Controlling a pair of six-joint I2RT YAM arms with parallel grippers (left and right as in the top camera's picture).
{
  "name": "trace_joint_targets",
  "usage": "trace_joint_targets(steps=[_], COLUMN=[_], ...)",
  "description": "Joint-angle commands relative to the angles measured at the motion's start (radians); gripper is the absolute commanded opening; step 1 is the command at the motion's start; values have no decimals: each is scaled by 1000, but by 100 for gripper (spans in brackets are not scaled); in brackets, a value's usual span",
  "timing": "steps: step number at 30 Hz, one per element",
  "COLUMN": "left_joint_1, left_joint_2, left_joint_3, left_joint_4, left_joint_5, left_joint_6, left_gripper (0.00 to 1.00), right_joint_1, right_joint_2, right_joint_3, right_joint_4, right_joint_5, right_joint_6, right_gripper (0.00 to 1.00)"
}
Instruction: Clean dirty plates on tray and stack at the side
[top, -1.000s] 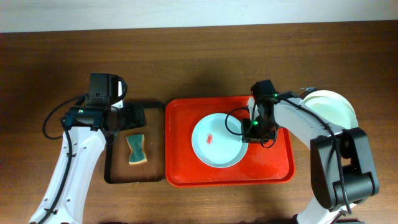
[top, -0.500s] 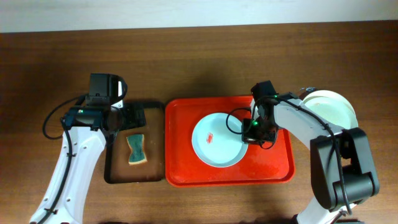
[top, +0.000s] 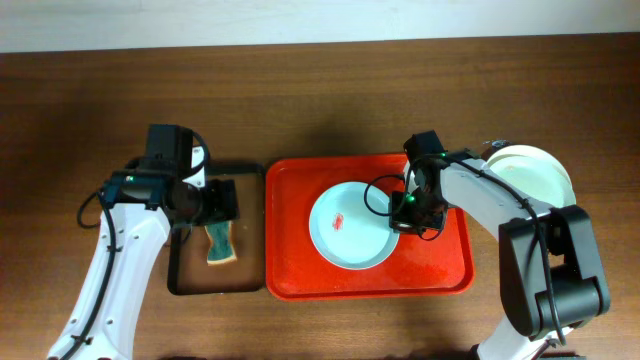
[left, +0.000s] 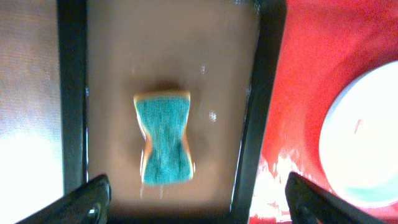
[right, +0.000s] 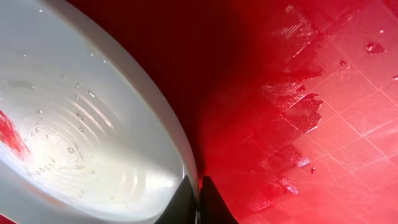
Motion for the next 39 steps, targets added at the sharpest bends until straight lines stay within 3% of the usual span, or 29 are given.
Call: trace_joint_targets(steps=[1, 3, 6, 8, 12, 13, 22, 26, 29, 32, 34, 39], left_joint_1=[-2, -29, -98, -104, -71, -14, 24, 13, 13, 13, 13, 13], left_joint_2=[-5, -5, -1, 42, 178, 212, 259, 259, 259, 259, 259, 259], left_joint_3=[-11, -67, -159, -172, -171, -171, -171, -231, -240, -240, -240, -240], left_joint_4=[-57, -43, 23, 49, 96, 99, 163, 212, 238, 251, 254, 256], left_joint_5=[29, 28, -5, -156, -149, -134, -27, -28, -28, -27, -27, -27], left_joint_6=[-3, -3, -4, -105, -108, -101, -18, -18, -18, -18, -18, -18], left_gripper=[74, 52, 48, 44, 45, 40, 34, 22, 0, 4, 18, 36], right_joint_1=[2, 2, 2, 2, 15, 23, 32, 32, 32, 33, 33, 33], right_joint_2=[-4, -4, -4, -4, -4, -4, -4, -4, -4, -3, -3, -2], right_joint_3=[-11, -11, -11, -11, -11, -11, -11, -11, -11, -11, -11, -16], right_joint_4=[0, 0, 1, 4, 10, 15, 26, 31, 31, 31, 32, 40], right_joint_5=[6, 6, 6, 6, 14, 14, 14, 14, 14, 14, 14, 14], right_joint_6=[24, 24, 24, 24, 24, 24, 24, 24, 24, 24, 24, 24], right_gripper=[4, 4, 4, 4, 5, 5, 5, 5, 14, 17, 19, 22])
